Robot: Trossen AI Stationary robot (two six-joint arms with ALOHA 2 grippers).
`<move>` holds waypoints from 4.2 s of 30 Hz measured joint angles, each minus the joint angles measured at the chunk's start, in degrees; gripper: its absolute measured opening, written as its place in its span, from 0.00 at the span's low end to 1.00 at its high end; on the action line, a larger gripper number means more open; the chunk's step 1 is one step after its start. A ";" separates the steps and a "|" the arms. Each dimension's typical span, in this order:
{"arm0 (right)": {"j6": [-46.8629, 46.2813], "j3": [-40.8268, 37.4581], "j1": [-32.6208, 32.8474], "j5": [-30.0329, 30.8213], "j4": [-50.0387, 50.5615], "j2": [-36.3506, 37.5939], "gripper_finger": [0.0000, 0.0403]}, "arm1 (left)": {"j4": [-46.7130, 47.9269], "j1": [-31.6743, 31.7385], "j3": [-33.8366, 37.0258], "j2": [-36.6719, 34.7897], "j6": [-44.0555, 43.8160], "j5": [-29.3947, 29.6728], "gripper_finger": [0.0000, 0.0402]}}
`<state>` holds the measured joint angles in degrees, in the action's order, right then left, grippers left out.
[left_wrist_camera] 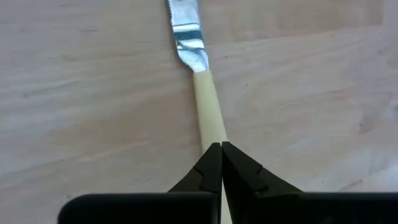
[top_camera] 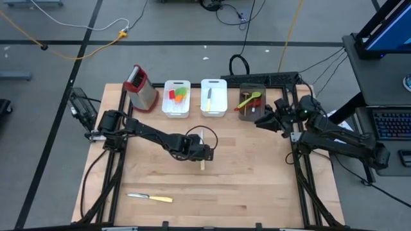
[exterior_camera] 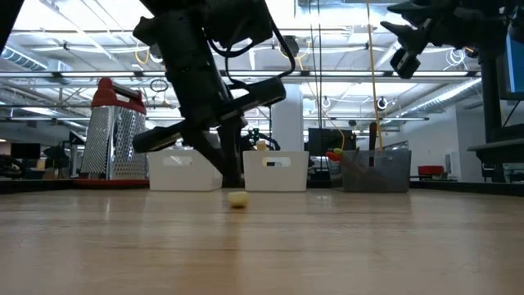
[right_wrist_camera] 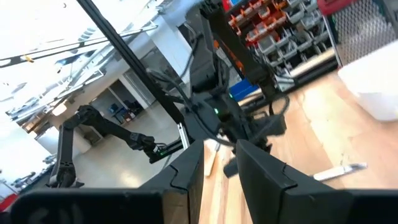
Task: Pick & Place Kitchen Items
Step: Put the top knife into the right white bin
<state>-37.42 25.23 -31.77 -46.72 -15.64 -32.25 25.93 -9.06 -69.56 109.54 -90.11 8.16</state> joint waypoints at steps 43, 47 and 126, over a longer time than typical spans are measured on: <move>-2.37 -3.71 0.00 0.46 -9.85 -0.02 0.23 | -4.02 4.56 -0.47 6.27 0.44 -1.11 0.41; -2.25 -3.71 -0.02 2.15 -9.84 -0.02 0.23 | -3.01 4.52 -0.48 6.67 1.01 -1.31 0.31; -2.00 -3.71 -0.01 3.45 -9.81 -0.09 0.23 | -31.71 17.66 -0.11 -9.22 17.18 4.39 0.04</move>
<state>-39.42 21.52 -31.78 -43.27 -25.45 -32.34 -5.78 8.60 -69.67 100.31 -72.93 12.56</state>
